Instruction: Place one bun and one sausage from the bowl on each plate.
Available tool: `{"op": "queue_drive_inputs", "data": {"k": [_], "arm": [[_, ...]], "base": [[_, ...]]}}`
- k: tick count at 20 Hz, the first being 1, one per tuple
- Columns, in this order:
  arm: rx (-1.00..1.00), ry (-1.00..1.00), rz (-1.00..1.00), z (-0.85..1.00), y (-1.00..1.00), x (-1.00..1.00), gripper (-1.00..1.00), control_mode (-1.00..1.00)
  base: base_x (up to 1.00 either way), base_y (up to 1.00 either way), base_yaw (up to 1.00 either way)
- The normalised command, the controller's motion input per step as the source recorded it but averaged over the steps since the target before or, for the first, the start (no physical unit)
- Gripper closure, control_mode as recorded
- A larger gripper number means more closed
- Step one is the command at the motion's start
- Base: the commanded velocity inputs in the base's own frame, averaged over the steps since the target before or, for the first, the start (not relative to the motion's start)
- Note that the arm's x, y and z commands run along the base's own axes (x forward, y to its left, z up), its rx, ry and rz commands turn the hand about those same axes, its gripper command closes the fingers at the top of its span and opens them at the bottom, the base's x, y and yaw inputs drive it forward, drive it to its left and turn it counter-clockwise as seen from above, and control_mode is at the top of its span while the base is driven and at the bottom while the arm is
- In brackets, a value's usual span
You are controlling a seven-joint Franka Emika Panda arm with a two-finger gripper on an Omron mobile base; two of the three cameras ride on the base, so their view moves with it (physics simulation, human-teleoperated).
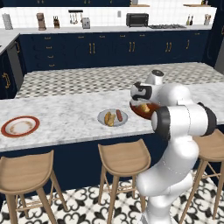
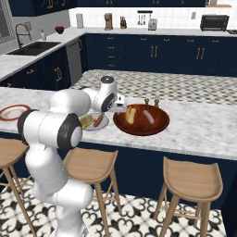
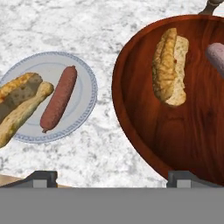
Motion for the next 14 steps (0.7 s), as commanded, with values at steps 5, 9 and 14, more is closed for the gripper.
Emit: {"op": "queue_drive_inputs", "data": {"k": [5,9,14], "arm": [[0.00,0.00,0.00,0.00,-0.06,0.52,-1.00,-1.00],[0.00,0.00,0.00,-0.09,-0.01,0.29,-1.00,-1.00],[0.00,0.00,0.00,-0.15,-0.07,0.07,-1.00,-1.00]], "base": [[0.00,0.00,0.00],[0.00,0.00,0.00],[0.00,0.00,0.00]]}}
